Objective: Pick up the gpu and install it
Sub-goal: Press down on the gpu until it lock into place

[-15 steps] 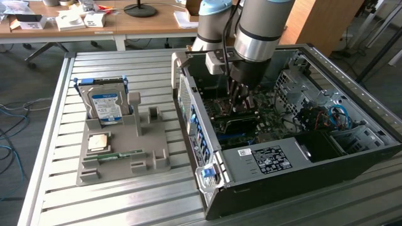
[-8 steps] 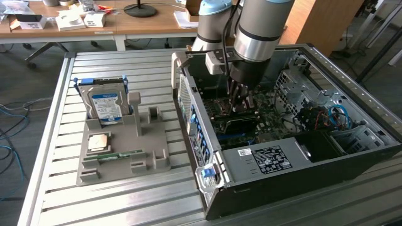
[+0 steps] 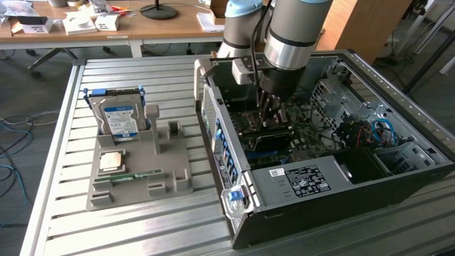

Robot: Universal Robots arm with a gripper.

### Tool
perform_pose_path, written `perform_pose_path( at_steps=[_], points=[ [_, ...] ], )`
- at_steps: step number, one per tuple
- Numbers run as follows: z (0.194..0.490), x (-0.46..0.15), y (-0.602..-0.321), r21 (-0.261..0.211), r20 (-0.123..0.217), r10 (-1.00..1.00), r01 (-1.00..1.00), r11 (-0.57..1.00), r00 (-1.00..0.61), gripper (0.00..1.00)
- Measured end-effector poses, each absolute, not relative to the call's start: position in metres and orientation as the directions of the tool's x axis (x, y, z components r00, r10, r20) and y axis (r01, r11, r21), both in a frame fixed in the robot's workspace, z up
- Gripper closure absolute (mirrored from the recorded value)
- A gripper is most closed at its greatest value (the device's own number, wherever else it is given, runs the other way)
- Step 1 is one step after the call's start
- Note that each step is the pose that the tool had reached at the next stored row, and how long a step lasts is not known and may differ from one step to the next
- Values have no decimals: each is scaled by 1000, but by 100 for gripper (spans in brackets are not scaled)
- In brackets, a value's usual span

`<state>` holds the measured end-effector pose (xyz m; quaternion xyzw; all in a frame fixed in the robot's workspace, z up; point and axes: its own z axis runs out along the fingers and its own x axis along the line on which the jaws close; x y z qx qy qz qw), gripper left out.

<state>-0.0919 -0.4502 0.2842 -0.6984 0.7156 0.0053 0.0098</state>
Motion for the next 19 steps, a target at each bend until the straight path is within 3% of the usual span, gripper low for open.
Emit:
perform_pose_path(
  at_steps=[19],
  points=[
    [282, -90, -450, -6, -22, -999, -1000, 25, -24, 89]
  ],
)
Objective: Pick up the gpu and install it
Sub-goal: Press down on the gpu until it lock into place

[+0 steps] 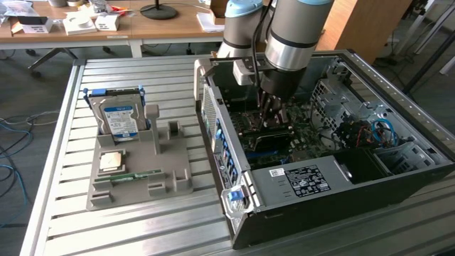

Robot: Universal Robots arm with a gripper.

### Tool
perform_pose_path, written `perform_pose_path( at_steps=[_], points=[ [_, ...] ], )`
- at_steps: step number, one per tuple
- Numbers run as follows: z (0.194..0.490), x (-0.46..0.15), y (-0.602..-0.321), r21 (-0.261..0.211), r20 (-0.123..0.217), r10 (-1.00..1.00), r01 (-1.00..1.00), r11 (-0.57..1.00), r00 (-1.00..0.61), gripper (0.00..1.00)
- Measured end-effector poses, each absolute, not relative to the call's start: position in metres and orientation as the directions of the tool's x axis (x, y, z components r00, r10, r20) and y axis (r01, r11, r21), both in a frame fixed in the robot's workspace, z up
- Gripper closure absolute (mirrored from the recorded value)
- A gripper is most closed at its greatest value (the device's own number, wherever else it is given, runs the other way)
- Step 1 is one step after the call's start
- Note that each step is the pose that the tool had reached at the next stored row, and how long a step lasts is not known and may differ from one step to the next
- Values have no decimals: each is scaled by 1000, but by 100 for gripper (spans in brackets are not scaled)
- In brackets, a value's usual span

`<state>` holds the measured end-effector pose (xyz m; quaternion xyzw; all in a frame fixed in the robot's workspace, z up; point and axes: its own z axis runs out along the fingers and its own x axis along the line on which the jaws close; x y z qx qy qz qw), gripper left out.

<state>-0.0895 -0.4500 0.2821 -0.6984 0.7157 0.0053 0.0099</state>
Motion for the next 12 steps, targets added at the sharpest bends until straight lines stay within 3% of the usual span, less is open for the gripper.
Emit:
perform_pose_path(
  at_steps=[12],
  points=[
    [281, -90, -450, -6, -21, -999, -1000, 24, -24, 89]
  ],
)
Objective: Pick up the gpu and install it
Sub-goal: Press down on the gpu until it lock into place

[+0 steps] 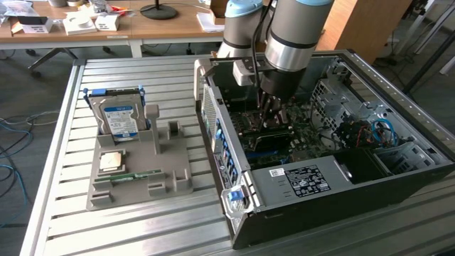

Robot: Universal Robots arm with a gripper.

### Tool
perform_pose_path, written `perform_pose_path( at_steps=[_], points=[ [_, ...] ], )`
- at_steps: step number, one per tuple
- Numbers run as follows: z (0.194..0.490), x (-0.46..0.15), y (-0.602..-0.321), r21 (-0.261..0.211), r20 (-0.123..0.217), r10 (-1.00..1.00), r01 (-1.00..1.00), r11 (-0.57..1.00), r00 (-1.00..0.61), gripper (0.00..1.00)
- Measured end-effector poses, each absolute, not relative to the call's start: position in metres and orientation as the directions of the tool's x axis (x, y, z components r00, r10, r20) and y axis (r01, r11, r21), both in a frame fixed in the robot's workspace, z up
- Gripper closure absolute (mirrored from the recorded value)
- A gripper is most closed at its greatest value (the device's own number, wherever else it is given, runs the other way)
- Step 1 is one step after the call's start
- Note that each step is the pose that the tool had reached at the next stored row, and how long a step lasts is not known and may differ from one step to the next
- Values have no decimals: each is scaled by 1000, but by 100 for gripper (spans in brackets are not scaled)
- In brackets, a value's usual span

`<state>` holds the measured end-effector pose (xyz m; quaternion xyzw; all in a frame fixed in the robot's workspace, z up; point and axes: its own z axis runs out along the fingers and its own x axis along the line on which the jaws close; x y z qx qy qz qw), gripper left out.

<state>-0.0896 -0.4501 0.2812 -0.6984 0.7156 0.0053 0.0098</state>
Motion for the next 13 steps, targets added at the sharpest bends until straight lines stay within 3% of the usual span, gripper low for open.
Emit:
perform_pose_path(
  at_steps=[13],
  points=[
    [279, -90, -450, -6, -22, -999, -1000, 24, -24, 89]
  ],
)
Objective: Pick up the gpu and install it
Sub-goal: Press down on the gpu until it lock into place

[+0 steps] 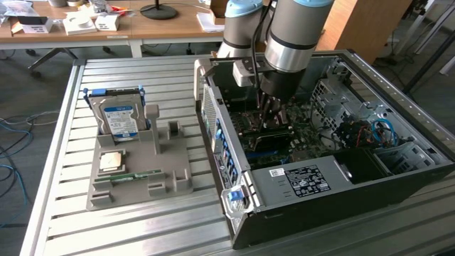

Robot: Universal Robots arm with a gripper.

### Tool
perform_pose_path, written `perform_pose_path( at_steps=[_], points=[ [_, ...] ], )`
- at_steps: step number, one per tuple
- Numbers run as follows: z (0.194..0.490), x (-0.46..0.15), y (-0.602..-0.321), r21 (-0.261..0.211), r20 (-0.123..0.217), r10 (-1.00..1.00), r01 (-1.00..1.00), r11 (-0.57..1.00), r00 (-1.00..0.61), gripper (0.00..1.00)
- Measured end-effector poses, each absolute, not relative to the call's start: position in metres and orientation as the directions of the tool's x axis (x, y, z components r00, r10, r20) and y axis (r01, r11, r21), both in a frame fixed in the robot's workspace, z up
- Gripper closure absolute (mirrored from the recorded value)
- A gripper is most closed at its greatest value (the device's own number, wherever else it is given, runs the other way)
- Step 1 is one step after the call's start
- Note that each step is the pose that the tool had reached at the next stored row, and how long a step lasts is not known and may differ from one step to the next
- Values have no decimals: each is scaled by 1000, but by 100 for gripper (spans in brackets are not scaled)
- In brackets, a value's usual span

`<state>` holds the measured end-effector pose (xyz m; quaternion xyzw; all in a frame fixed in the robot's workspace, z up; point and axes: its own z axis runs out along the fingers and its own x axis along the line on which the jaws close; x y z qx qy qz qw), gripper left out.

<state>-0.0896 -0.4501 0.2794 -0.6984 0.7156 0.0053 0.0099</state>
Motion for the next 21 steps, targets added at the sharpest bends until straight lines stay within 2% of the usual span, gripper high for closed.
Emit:
perform_pose_path(
  at_steps=[21],
  points=[
    [278, -90, -451, -6, -21, -999, -1000, 24, -24, 89]
  ],
)
